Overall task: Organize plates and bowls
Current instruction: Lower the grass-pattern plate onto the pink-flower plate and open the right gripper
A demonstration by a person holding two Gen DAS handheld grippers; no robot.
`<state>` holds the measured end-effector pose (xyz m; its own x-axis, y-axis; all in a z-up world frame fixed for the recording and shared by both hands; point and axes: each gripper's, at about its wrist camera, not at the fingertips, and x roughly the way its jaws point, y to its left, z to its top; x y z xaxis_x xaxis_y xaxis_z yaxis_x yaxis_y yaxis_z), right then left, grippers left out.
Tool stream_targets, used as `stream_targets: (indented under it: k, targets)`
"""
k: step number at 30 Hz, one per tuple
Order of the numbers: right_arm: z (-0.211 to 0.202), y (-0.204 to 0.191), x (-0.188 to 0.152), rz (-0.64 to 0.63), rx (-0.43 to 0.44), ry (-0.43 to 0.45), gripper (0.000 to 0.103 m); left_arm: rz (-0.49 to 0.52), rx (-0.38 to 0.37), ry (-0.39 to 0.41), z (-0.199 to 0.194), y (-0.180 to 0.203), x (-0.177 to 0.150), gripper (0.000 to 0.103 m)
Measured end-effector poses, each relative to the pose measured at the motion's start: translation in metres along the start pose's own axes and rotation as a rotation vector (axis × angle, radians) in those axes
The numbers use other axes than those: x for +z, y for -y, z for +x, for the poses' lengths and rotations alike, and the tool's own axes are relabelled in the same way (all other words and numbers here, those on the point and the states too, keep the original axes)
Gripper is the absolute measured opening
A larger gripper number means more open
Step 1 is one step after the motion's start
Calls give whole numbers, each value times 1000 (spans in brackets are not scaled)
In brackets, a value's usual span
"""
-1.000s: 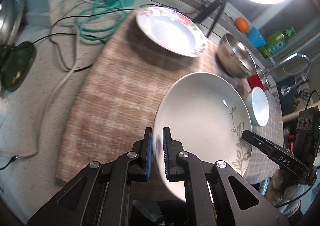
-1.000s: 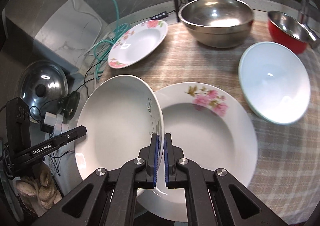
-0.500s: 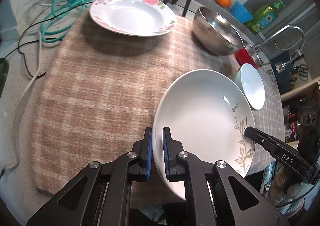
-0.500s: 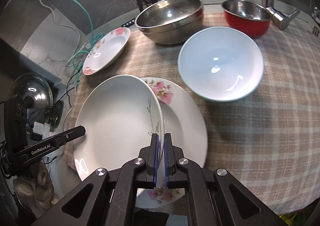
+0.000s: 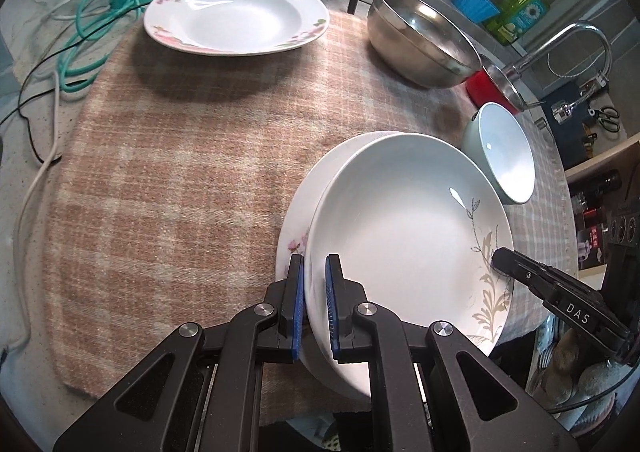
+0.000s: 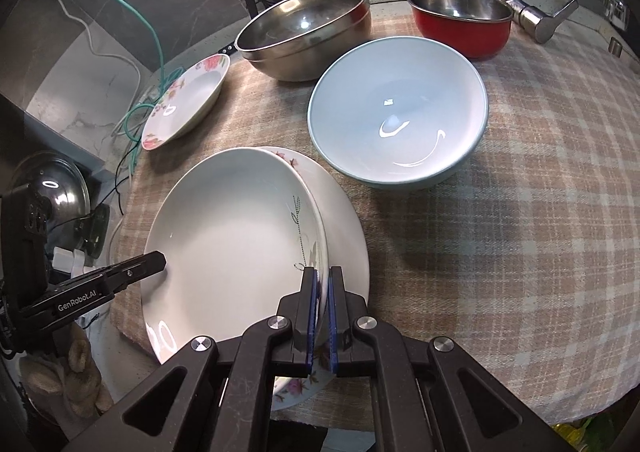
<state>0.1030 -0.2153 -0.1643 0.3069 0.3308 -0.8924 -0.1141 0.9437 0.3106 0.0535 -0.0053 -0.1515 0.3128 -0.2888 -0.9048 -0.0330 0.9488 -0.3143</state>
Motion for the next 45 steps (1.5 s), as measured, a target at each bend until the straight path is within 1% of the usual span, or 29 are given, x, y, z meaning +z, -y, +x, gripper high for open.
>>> stream_targets:
  k: [8,17,21,35,36,37,38,40,42,45]
  targets:
    - [6,4,-2,6,-9,-17,6,23,20,-1,3,6,1,8]
    - [10,1,1,-13,-23,-15,6,56,47,-2,7,13,4,8]
    - [11,-2,1,-36,-38,-19,8,70,57,-1,7,15,4,8]
    - [13,-9,2,-73,-75,-21,9,82,61,-6,8,16,5,9]
    - [13,-9,2,-73,-75,-21,9,81,60,-6,8,16,5,10]
    - [13,-9,2,-73,-76,-21,9,81,60,-8,8,16,5,13]
    - [13,-9,2,-74,-77,-22,9,81,57,-10,8,16,5,14]
    - [13,-10,2,-80,-82,-24,11,86,59,-11,9,17,5,14]
    - [13,-11,1,-86,-83,-24,15,87,57,-12,9,17,5,14]
    - [12,-12,0,-92,-87,-22,16,90,57,-14,9,18,5,15]
